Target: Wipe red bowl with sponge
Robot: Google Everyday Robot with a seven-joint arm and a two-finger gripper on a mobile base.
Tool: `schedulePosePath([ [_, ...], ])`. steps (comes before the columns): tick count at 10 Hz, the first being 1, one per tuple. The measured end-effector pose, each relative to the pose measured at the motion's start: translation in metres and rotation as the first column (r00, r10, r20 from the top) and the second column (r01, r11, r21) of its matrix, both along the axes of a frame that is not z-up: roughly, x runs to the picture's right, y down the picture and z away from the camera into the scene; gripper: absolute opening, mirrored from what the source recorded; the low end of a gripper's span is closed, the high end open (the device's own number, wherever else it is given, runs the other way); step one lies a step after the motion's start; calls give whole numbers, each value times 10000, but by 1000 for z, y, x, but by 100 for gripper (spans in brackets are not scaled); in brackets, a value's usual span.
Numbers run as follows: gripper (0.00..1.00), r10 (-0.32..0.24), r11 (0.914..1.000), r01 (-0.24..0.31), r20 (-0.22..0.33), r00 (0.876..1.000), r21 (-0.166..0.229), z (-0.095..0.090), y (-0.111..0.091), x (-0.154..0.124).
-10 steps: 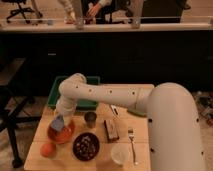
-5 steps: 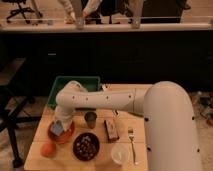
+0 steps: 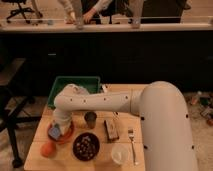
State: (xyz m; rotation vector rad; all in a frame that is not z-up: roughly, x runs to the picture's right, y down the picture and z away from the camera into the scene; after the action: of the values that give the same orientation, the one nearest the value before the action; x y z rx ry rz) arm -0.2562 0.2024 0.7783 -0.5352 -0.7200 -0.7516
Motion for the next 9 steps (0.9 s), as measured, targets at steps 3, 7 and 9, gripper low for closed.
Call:
schedulePosePath([
  [3, 0, -11, 10000, 11, 15, 10000, 6, 0, 0, 0],
  [7, 0, -105, 9998, 104, -101, 9999, -155, 14, -5, 1],
  [9, 0, -384, 9991, 384, 20, 9993, -189, 22, -14, -11],
])
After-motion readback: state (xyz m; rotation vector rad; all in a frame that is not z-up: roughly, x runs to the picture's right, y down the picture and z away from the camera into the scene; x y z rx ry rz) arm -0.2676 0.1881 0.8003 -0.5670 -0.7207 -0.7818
